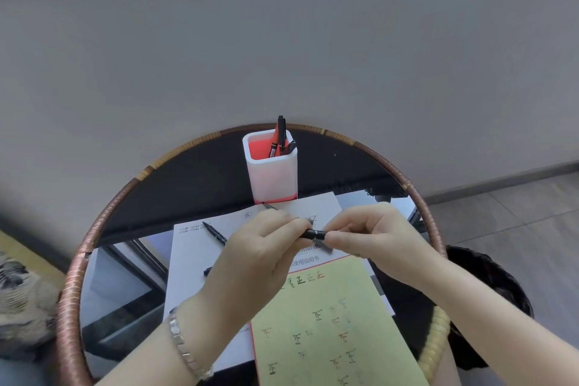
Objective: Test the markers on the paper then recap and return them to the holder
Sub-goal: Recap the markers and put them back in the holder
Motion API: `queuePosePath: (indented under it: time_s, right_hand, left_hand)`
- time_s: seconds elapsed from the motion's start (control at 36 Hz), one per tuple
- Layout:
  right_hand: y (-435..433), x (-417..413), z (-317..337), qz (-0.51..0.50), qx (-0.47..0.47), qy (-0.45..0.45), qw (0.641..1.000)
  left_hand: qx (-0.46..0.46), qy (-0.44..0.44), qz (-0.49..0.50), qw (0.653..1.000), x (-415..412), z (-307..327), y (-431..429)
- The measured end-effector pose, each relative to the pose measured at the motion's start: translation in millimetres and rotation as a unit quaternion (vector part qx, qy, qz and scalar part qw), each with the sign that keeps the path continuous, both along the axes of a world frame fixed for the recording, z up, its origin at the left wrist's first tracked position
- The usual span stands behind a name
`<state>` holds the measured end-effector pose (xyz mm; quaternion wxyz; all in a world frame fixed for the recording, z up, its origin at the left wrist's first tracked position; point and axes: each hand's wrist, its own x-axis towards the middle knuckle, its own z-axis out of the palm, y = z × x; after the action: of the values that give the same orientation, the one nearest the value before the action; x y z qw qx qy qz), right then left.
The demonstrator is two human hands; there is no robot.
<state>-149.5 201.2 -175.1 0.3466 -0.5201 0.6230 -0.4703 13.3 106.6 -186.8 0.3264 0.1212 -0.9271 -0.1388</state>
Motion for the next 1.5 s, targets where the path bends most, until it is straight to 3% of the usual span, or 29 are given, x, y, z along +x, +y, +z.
queuePosePath:
  time_s: [0.06,0.11,0.25,0.42,0.58,0.72,0.81,1.0,1.14,1.25,1.39,1.44,1.5]
  right_hand:
    - [2,-3,2,0.019,0.037,-0.051,0.998]
    - [3,-5,2,0.023,0.063,-0.041,0.997]
    - [0,-9,1,0.014,0.101,0.138,0.985]
    - [-7,-2,-1,0.027,0.038,0.283,0.958]
    - [-30,-16,5,-0.098,-0.022,0.297,0.950]
    - [-71,-13,39,-0.144,-0.150,0.116,0.971]
    - [-96,-9,52,-0.164,-0.209,0.086,0.960]
    - [-131,-4,35,-0.137,-0.098,0.172,0.971]
    - [-134,-6,20,-0.195,-0.154,0.263,0.932]
    - [-129,-4,9,-0.192,-0.150,0.342,0.908]
    - [-114,-10,-3,-0.158,-0.231,0.420,0.863]
    - [-102,-17,-9,-0.164,-0.244,0.420,0.858]
    - [-89,-23,-17,-0.154,-0.215,0.400,0.878]
  left_hand:
    - [-0.033,-0.011,-0.013,0.999,-2,-1,-1]
    - [-0.016,-0.039,-0.014,0.999,-3,-2,-2]
    - [0.178,-0.065,0.016,0.982,-10,-3,0]
    - [0.258,-0.056,0.053,0.963,-18,7,-5]
    - [0.246,-0.118,0.139,0.952,0,3,-26]
    - [0.262,-0.143,0.167,0.940,16,0,-32]
    - [0.285,-0.147,0.173,0.931,21,-2,-34]
    - [0.273,-0.158,0.179,0.932,30,-5,-34]
    - [0.260,-0.158,0.178,0.936,31,-10,-36]
    - [0.266,-0.158,0.176,0.935,28,-12,-35]
    - [0.267,-0.164,0.182,0.932,19,-10,-33]
    - [0.268,-0.165,0.186,0.931,15,-10,-33]
    - [0.268,-0.168,0.190,0.929,11,-10,-32]
